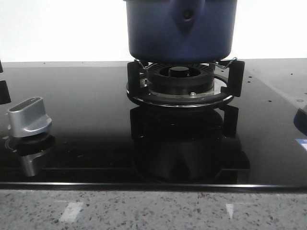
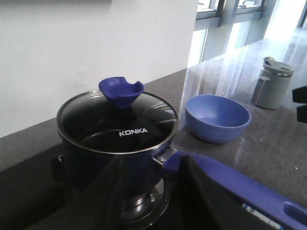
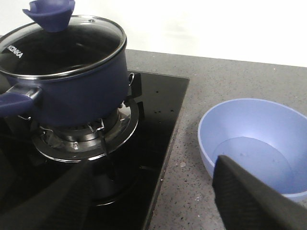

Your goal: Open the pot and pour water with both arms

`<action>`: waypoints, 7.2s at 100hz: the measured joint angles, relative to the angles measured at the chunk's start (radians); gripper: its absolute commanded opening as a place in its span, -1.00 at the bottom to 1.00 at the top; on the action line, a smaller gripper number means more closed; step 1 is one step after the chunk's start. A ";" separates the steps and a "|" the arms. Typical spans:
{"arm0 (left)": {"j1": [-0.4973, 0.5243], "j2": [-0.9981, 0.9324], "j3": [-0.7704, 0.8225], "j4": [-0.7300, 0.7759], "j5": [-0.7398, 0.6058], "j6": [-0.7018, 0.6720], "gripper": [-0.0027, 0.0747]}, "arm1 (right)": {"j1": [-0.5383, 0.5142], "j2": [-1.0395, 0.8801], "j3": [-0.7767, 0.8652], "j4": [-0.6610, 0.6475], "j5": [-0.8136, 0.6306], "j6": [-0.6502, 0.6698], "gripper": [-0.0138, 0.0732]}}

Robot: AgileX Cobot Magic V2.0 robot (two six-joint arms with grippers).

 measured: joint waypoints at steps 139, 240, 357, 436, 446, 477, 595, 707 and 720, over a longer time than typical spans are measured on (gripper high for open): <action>-0.084 0.811 -0.612 -0.157 0.090 0.225 0.54 | 0.000 0.000 0.000 -0.019 0.069 -0.002 0.44; -0.097 0.837 -0.618 -0.167 0.114 0.251 -0.32 | 0.000 0.000 0.000 -0.019 0.078 -0.002 0.44; 0.253 0.597 -0.618 -0.135 0.310 0.251 -0.30 | -0.287 0.749 -0.528 -0.319 0.372 0.321 0.43; 0.263 0.597 -0.618 -0.123 0.326 0.251 -0.10 | -0.501 1.079 -0.534 -0.073 0.310 0.201 -0.85; 0.263 0.597 -0.618 -0.123 0.326 0.251 -0.10 | -0.501 1.079 -0.538 -0.062 0.298 0.204 -0.85; 0.263 0.597 -0.618 -0.122 0.322 0.251 -0.10 | -0.461 1.071 -0.660 -0.064 0.396 0.202 -0.85; 0.346 0.597 -0.618 -0.075 0.243 0.251 -0.10 | 0.082 1.235 -1.265 -0.026 0.373 0.109 -0.80; 0.377 0.597 -0.618 -0.101 0.276 0.251 -0.10 | 0.185 1.022 -0.489 -0.213 -0.910 0.055 -0.79; 0.377 0.597 -0.618 -0.101 0.276 0.251 -0.10 | 0.185 1.021 -0.486 -0.213 -0.926 0.055 -0.79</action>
